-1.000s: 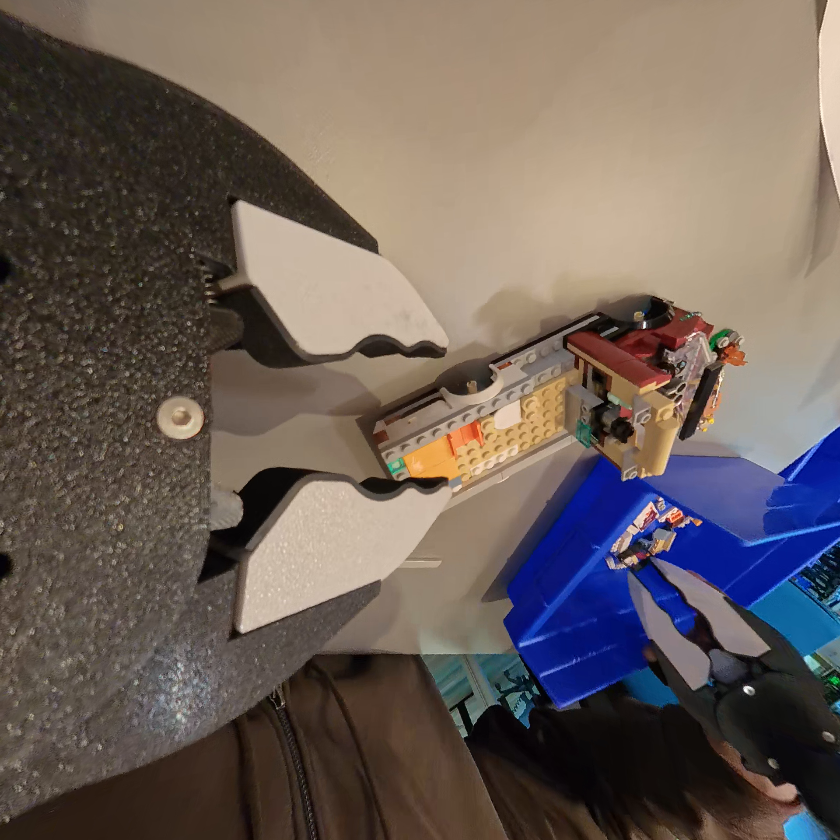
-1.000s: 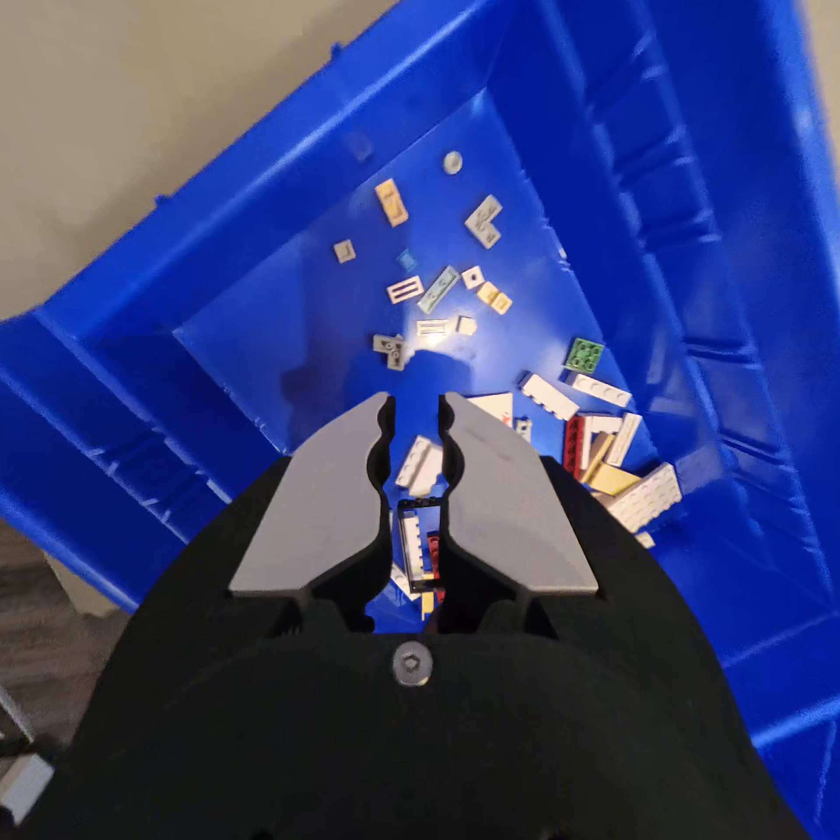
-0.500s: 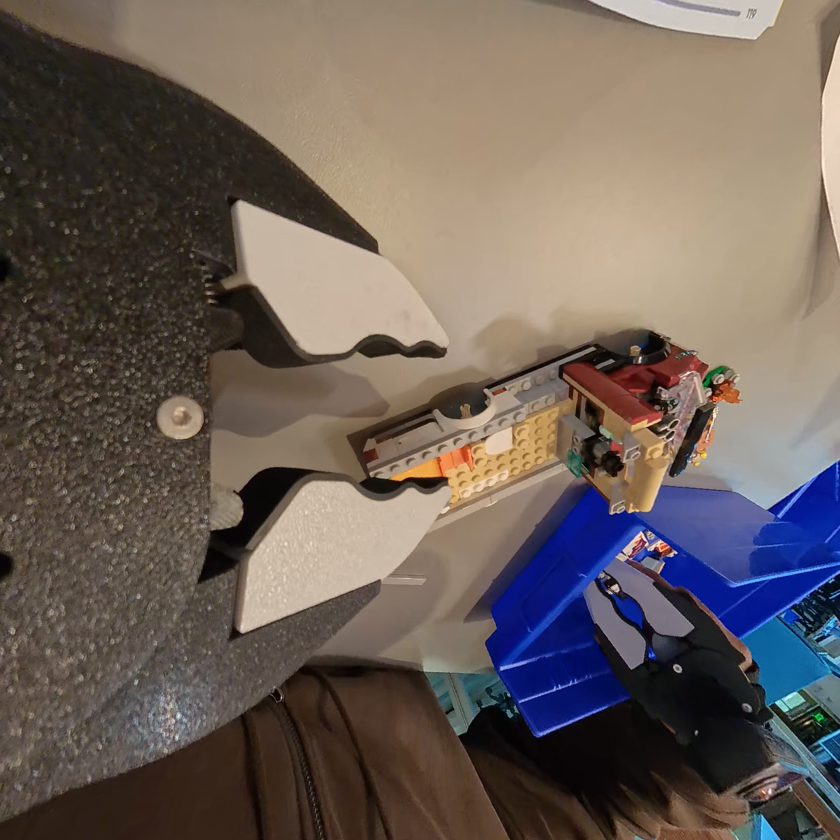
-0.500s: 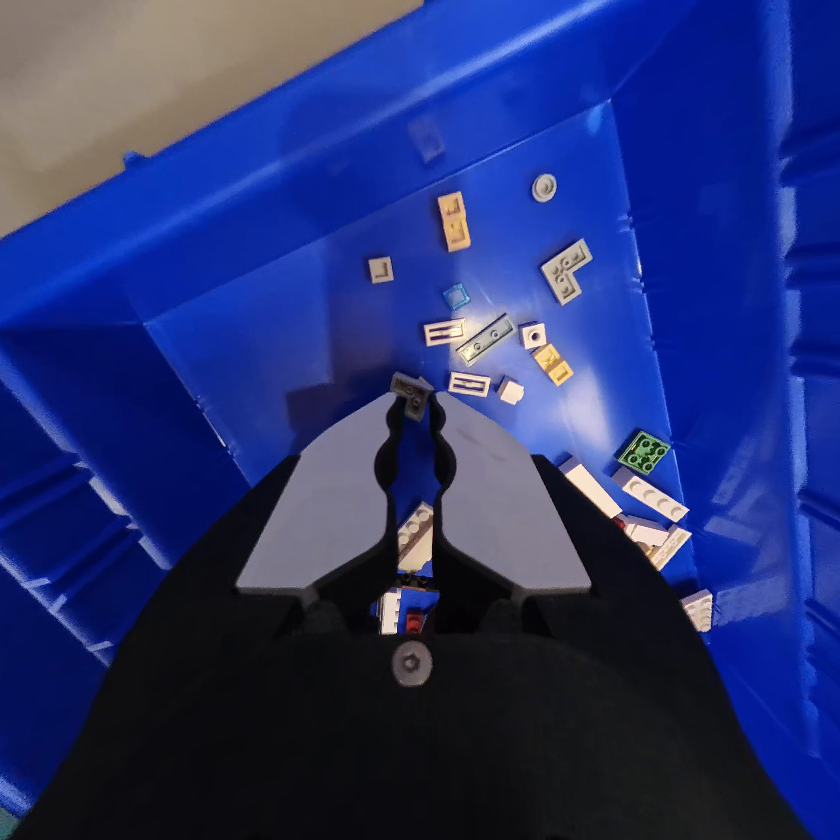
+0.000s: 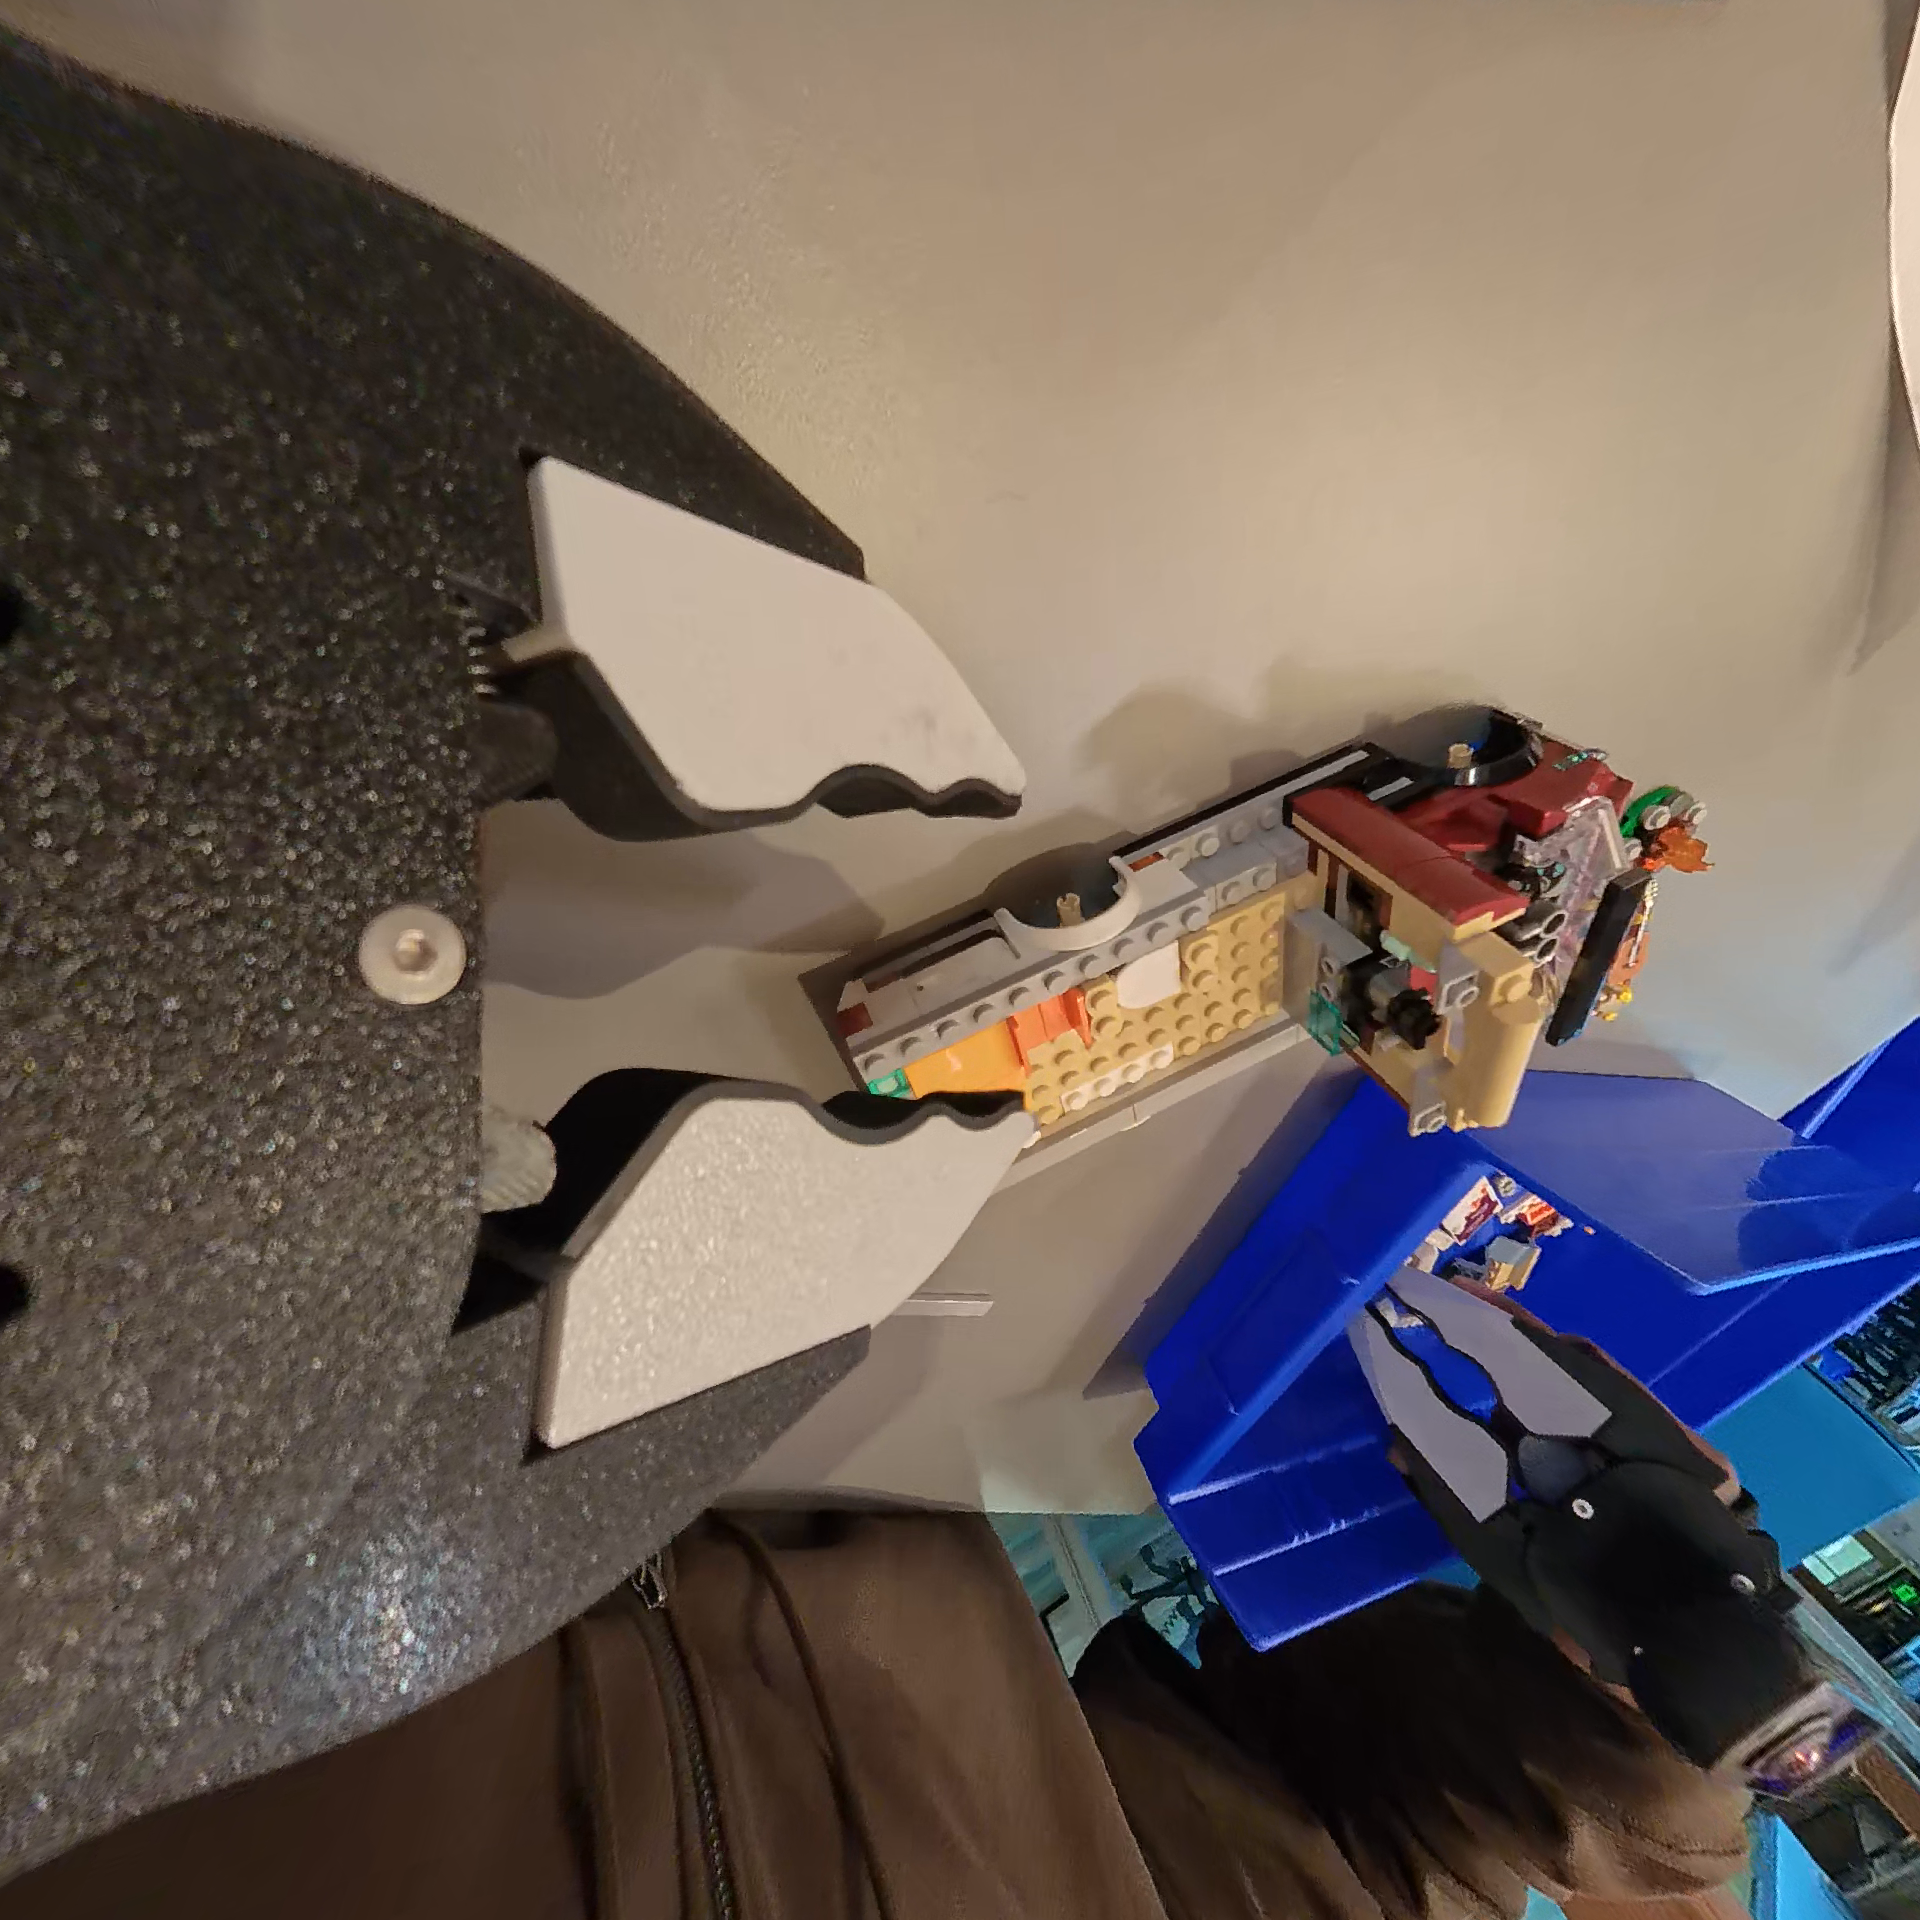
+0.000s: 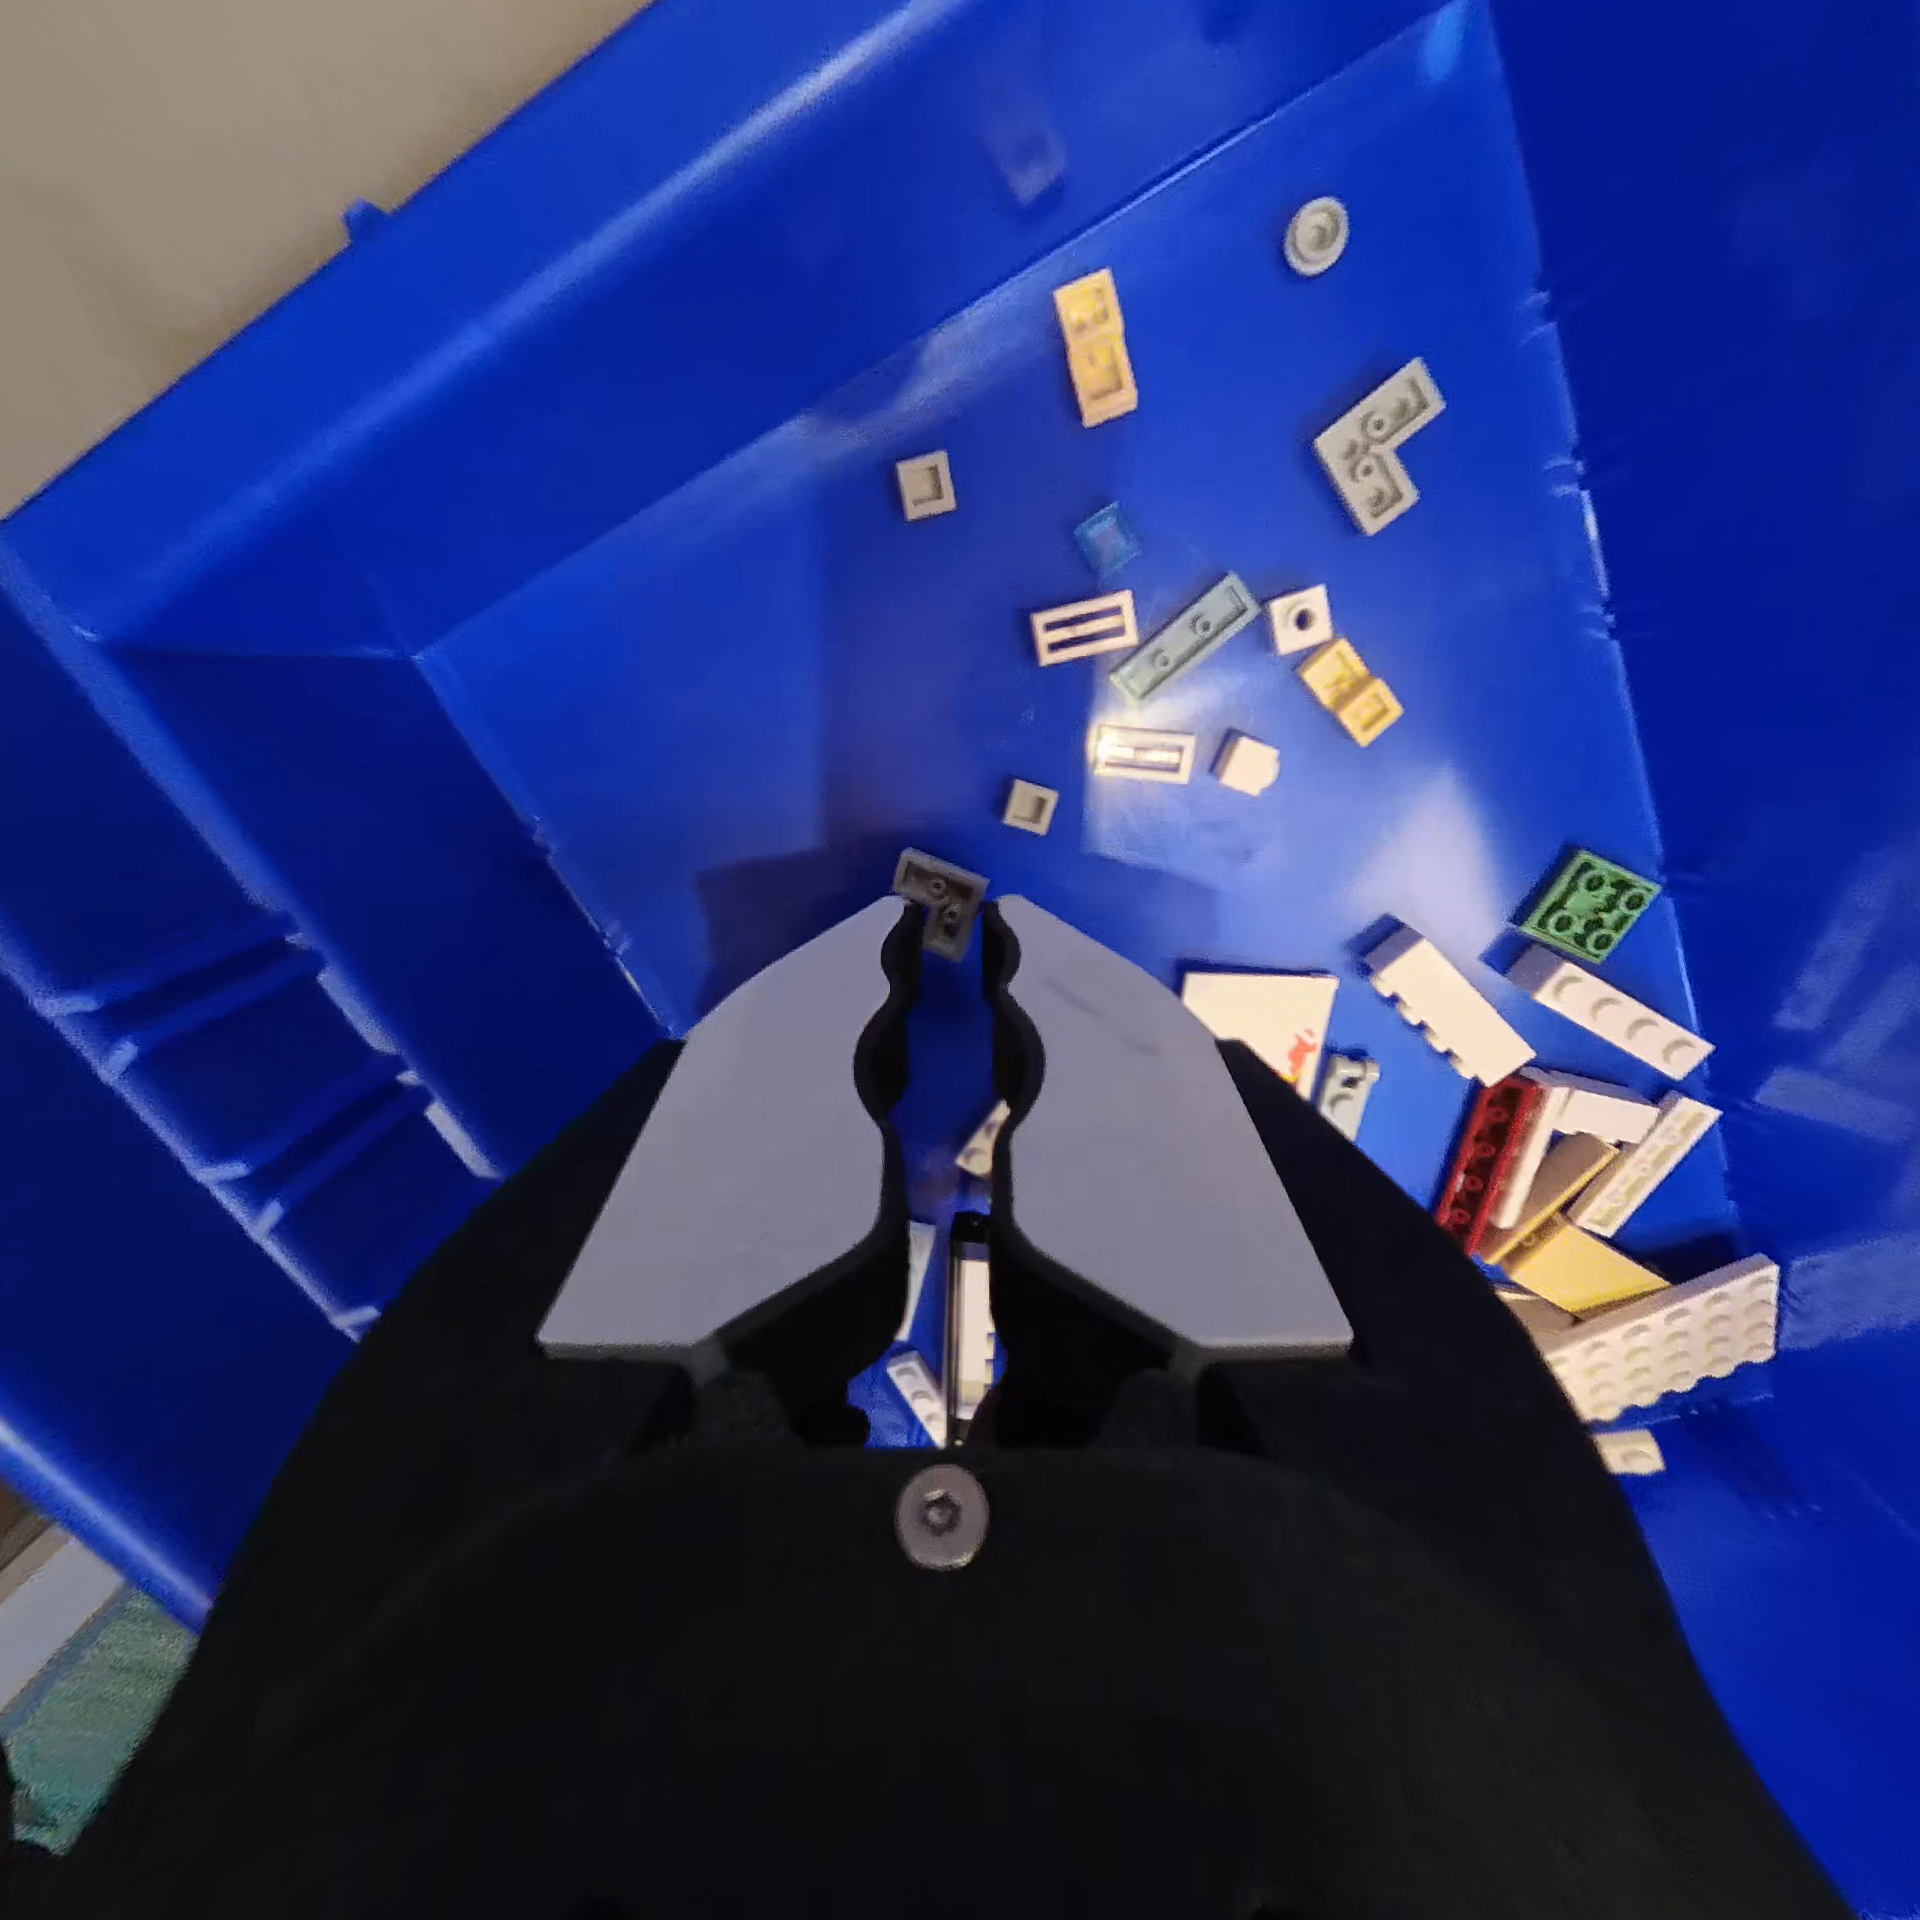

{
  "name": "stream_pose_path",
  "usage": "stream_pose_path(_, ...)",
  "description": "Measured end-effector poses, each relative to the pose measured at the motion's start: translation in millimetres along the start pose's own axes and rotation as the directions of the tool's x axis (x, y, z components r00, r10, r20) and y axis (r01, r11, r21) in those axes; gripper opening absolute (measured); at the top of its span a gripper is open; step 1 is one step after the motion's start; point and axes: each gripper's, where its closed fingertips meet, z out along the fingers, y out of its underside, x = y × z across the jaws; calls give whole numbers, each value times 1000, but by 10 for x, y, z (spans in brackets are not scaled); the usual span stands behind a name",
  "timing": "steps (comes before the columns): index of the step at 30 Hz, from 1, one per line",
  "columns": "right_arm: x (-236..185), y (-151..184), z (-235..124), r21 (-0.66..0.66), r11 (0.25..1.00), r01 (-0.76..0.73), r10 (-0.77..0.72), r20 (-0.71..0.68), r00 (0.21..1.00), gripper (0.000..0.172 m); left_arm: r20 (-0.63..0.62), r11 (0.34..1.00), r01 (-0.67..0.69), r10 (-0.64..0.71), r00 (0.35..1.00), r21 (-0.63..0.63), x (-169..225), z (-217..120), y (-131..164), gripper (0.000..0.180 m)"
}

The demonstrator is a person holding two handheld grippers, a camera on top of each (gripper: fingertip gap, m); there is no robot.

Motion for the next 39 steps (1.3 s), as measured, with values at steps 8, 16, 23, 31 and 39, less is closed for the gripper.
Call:
stream_pose_path(8,26,-107,43,26,998,-61,62,-65,996,19,-2,999,-48,48,999,14,64,-27,8,51)
stream_pose_path(16,81,-392,14,113,989,-95,111,-141,984,19,79,987,-156,159,984,-40,139,-46,161,51)
stream_pose_path(23,25,-677,-14,90,994,-65,79,-164,983,19,170,936,-307,335,927,-173,191,19,363,56)
stream_pose_path(31,-6,-791,-16,59,995,-77,86,-169,982,17,157,933,-321,346,925,-165,238,-74,439,56)
stream_pose_path(39,-46,-774,-8,56,993,-101,109,-171,979,15,169,923,-348,374,912,-164,256,-83,448,51)
